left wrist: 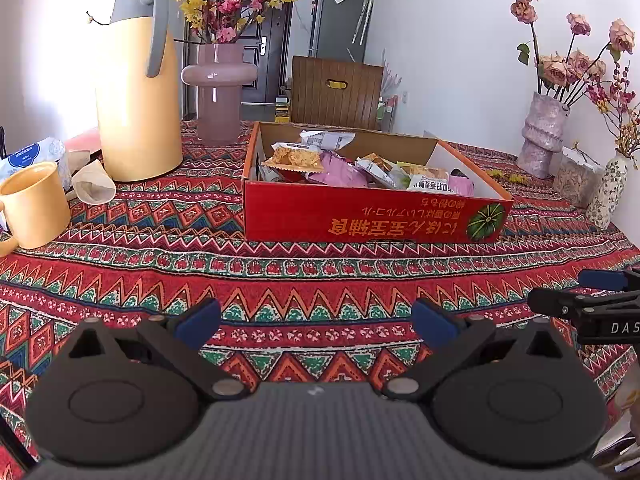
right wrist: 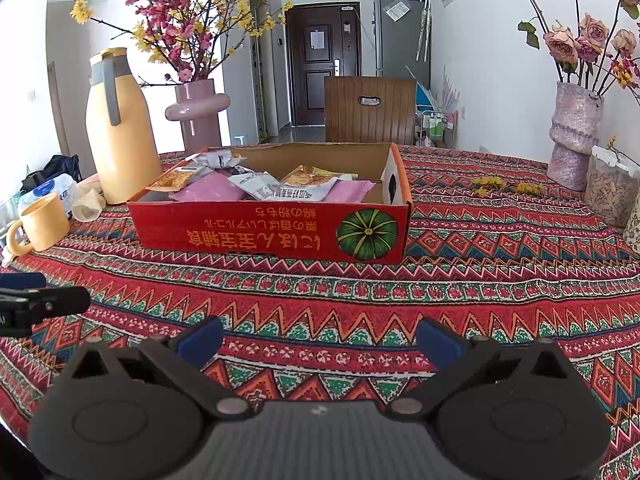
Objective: Organize snacks
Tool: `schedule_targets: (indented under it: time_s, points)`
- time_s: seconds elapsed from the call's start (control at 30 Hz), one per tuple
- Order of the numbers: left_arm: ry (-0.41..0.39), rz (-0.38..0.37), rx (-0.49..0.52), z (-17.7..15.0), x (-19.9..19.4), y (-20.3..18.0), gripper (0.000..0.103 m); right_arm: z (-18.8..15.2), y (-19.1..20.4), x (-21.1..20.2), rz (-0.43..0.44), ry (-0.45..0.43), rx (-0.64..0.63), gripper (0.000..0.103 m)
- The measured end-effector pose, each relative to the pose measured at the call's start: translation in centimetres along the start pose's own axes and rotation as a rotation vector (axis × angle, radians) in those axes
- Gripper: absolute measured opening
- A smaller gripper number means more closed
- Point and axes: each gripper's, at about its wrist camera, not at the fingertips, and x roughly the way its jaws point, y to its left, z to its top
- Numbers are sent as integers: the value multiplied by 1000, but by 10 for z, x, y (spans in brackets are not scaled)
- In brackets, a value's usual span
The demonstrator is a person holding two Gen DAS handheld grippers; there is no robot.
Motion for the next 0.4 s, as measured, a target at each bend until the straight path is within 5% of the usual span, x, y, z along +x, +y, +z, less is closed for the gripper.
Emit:
schedule_targets:
  time_s: [0.4]
  points:
    - [-6, -7, -2, 0, 0, 0, 103, -1, 0, 0, 0, 0, 0, 103]
